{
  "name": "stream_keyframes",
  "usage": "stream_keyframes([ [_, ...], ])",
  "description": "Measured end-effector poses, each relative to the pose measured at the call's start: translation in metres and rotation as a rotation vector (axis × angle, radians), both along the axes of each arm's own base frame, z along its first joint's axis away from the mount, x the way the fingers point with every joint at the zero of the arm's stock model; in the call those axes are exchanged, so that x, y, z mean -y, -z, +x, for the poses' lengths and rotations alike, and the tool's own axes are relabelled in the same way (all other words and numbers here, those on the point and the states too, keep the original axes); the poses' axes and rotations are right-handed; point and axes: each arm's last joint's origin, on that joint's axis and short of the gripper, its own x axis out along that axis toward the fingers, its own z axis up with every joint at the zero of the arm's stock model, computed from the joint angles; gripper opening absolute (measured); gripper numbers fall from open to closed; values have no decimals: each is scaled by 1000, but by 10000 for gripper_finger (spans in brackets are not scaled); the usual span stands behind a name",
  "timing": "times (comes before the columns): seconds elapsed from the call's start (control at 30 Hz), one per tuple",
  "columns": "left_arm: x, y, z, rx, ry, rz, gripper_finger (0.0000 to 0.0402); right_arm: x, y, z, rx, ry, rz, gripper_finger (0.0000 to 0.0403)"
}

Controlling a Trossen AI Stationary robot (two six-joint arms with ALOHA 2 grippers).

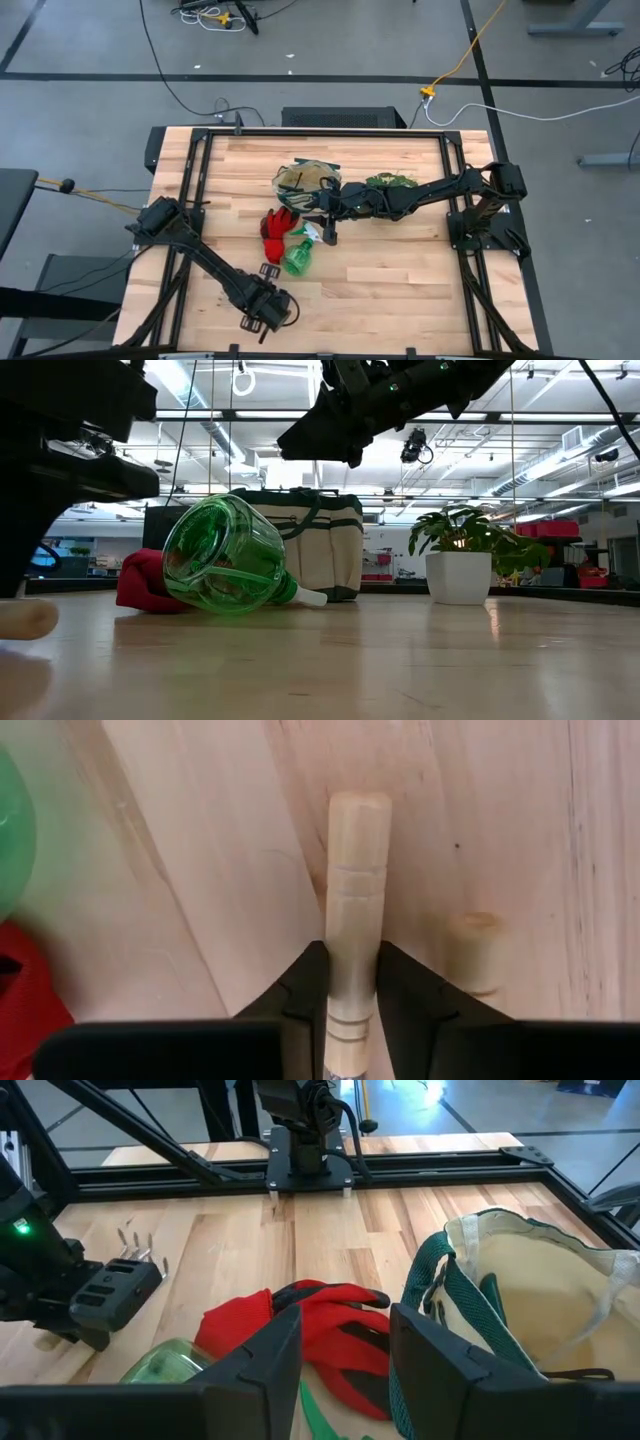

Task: Pick & Place Garden tools in Gardening bag
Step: Put the light brown hand rake into the green gardening bag

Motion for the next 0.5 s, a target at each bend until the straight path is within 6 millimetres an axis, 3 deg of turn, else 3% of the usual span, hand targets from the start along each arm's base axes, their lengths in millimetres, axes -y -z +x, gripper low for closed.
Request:
stream_keyframes([
  [0.23, -2, 0, 1, -1, -14, 4, 84, 0, 0, 0, 0, 0, 0, 155],
  [0.5, -11, 0, 0, -46, -34, 50, 70, 0, 0, 0, 0, 0, 0, 155],
])
